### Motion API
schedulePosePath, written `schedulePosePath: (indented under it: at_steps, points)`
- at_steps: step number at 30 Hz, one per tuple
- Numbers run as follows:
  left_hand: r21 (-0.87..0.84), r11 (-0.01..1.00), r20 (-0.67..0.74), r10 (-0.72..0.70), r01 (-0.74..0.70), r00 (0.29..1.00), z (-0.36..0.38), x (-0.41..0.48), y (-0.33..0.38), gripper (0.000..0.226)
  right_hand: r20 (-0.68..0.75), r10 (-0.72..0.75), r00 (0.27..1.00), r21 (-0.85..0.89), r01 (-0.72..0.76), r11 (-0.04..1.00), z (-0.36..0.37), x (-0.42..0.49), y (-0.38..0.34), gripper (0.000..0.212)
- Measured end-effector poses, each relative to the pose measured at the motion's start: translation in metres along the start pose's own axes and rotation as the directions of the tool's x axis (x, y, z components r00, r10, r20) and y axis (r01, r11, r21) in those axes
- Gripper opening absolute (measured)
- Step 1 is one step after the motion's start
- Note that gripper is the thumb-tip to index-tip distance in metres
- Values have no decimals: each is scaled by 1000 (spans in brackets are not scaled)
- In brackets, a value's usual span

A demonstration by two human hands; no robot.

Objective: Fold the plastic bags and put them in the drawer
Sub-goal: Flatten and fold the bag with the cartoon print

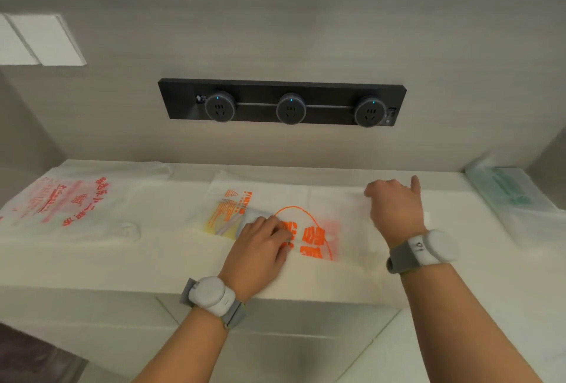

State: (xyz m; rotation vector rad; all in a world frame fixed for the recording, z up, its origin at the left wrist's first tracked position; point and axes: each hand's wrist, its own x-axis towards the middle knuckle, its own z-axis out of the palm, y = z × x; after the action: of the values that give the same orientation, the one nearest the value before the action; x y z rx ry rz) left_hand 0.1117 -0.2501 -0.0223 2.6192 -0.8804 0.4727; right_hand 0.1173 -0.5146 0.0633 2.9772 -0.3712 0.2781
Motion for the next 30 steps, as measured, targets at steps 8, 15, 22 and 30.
schedulePosePath:
  at_steps: [8, 15, 22, 30]
  points:
    - [51, 998, -13, -47, 48, 999, -12, -18, -5, 30, -17, -158, 987, 191, 158, 969, 14, -25, -22, 46]
    - [75, 989, -9, -128, 128, 992, -18, -31, -7, 35, 53, -225, 973, 243, 206, 948, 33, -57, -38, 34]
    - [29, 991, 1, -133, 132, 991, -15, -55, 16, 38, 102, -120, 988, 254, 91, 963, 23, -100, -41, 36]
    - [-45, 990, -10, -131, 130, 991, -20, -82, 28, 42, 104, -111, 988, 279, 78, 957, 14, -154, -45, 33]
